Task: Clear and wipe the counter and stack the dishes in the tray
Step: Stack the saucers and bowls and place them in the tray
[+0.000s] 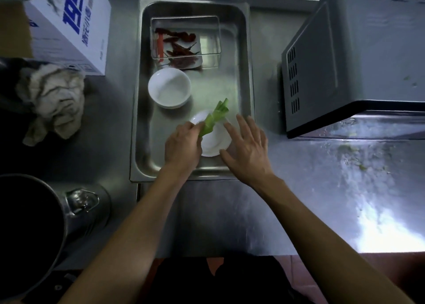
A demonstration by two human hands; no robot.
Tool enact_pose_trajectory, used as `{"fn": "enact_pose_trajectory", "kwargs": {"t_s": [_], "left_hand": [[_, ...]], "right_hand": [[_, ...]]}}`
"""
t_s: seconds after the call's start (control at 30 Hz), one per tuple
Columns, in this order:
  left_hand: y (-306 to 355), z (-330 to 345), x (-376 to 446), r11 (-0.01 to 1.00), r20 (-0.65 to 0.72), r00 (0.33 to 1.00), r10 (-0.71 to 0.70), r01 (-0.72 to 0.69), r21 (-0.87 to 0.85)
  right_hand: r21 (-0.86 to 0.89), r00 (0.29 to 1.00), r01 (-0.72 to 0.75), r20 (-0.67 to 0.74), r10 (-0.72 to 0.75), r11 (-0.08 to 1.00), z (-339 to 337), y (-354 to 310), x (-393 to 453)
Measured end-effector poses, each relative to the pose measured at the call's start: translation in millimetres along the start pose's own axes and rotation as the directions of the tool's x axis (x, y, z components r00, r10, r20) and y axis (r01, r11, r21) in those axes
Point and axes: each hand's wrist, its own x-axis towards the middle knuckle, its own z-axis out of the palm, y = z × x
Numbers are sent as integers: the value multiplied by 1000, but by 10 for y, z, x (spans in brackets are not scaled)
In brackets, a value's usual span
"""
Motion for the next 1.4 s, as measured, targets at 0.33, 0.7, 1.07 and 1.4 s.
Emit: {"fn": "enact_pose_trajectory", "kwargs": {"t_s": [0.33, 0.7, 1.07, 1.4], "left_hand": [[121, 199, 51, 999, 39, 998, 42, -43, 11], [283, -63, -139, 970, 31, 972, 234, -236, 53], [924, -96, -427, 862, 131, 854, 503, -506, -13], [2057, 329, -967, 715, 281, 694, 663, -699, 39]], "right_hand": [[36, 999, -49, -1, 49, 998, 77, 183, -201], [18, 994, -89, -54, 90, 996, -126, 137, -420], [61, 932, -350, -75, 354, 935, -509, 533, -1247], [180, 820, -554, -55, 570, 813, -752, 1329, -2607]]}}
